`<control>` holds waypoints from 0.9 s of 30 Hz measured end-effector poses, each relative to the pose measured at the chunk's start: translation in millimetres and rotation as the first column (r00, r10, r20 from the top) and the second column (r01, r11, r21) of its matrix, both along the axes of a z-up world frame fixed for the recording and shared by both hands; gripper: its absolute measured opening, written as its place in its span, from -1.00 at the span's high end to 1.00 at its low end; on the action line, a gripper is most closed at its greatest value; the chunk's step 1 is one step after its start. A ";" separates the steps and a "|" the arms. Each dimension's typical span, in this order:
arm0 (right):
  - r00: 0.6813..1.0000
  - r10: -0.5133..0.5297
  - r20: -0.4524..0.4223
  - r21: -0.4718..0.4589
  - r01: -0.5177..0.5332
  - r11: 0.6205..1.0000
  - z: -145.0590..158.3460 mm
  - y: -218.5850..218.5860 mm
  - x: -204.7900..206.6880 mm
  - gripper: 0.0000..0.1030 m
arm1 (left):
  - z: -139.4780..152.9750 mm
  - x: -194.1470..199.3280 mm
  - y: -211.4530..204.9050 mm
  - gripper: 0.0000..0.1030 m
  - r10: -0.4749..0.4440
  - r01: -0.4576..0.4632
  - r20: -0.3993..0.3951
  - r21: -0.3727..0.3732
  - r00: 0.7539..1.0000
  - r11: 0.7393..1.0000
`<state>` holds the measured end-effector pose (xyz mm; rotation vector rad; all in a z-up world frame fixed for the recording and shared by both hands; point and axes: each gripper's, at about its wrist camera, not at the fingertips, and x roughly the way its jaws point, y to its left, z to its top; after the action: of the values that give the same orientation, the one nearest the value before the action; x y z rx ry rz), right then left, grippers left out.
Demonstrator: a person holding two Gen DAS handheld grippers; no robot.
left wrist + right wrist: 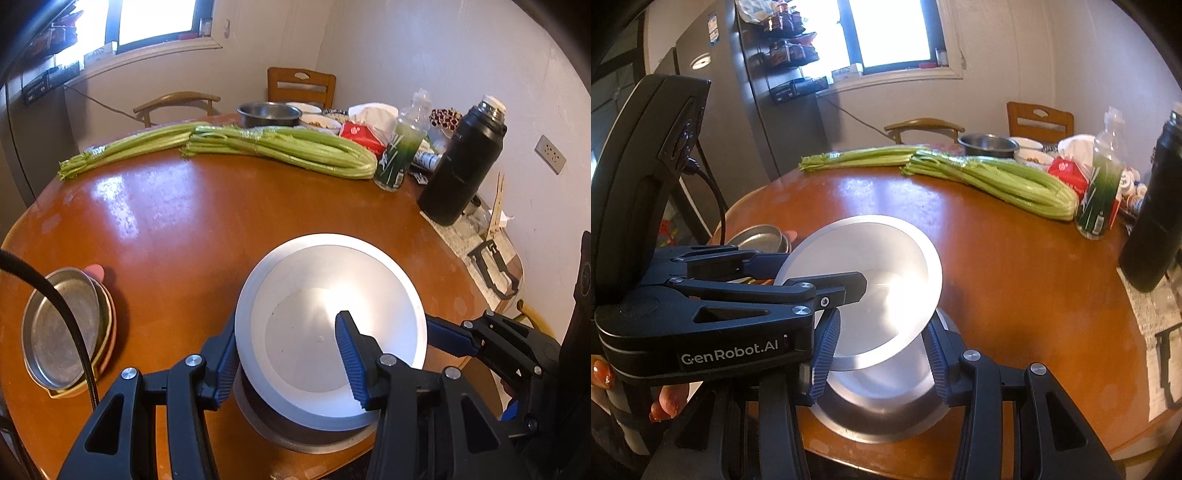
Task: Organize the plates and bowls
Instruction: 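Lower the red-printed bowl into the steel bowl with the left gripper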
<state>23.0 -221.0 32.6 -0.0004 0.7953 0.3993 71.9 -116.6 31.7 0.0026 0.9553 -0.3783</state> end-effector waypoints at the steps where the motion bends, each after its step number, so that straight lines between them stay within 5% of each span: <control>1: 1.000 -0.001 -0.006 0.000 0.001 1.000 -2.4 -0.6 -1.1 0.09 | -2.9 -0.4 -0.9 0.05 -0.002 0.002 -0.007 0.002 1.000 1.000; 27: 0.996 0.022 -0.087 -0.019 -0.024 1.000 -32.4 -4.5 -4.2 0.09 | -35.0 4.3 -9.5 0.05 -0.013 0.016 -0.078 0.041 0.997 0.999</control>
<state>18.8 -225.5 0.3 -0.0108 0.8856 0.4151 76.2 -126.1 -3.3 0.0332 1.0404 -0.3742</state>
